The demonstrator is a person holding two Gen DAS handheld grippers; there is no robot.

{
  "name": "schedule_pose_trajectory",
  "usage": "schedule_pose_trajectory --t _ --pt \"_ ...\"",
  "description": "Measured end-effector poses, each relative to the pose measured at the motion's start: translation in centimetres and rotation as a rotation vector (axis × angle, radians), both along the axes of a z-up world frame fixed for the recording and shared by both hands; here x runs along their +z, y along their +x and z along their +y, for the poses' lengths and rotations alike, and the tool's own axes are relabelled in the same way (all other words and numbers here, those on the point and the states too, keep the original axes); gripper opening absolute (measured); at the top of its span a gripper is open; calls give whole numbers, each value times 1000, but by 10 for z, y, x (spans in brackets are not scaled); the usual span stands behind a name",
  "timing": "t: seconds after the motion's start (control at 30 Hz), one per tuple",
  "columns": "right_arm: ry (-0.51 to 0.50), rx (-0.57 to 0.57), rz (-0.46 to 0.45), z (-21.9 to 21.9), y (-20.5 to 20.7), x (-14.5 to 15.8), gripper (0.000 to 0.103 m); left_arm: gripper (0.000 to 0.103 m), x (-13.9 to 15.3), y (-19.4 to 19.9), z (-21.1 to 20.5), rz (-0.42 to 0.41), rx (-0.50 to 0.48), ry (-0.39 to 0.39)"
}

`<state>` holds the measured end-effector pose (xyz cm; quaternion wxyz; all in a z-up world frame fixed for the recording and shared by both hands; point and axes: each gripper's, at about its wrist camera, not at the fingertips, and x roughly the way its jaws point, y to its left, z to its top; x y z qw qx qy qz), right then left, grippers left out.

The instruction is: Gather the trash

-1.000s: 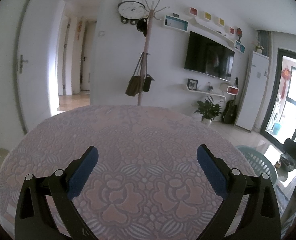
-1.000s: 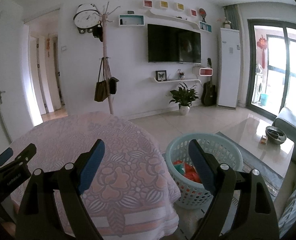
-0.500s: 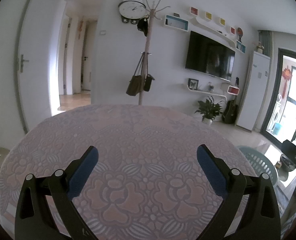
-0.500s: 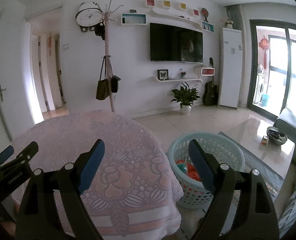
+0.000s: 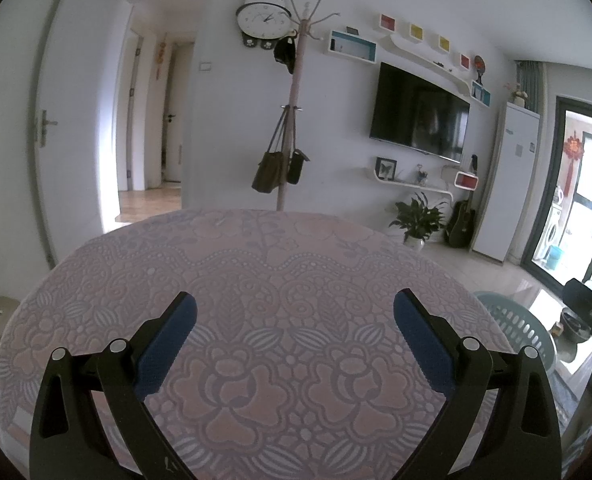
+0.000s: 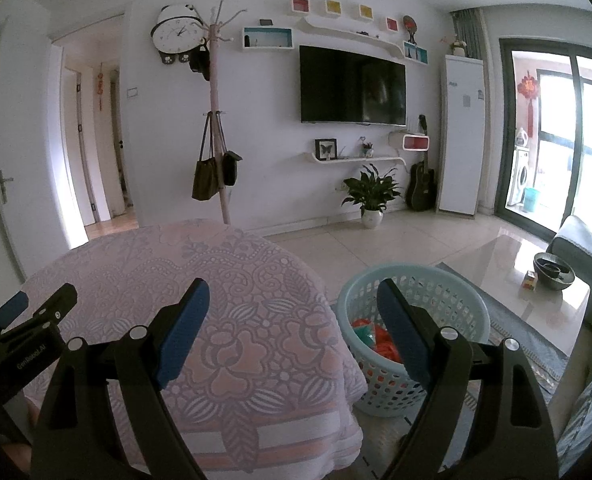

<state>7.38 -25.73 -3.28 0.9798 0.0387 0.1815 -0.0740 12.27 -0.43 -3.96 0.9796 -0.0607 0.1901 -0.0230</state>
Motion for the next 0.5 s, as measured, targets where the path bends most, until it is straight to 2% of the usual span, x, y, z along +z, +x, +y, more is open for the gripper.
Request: schedule_pose_trajectory --t 0.5 --pt "6 2 6 -1 0 -1 81 96 1 0 0 0 0 0"
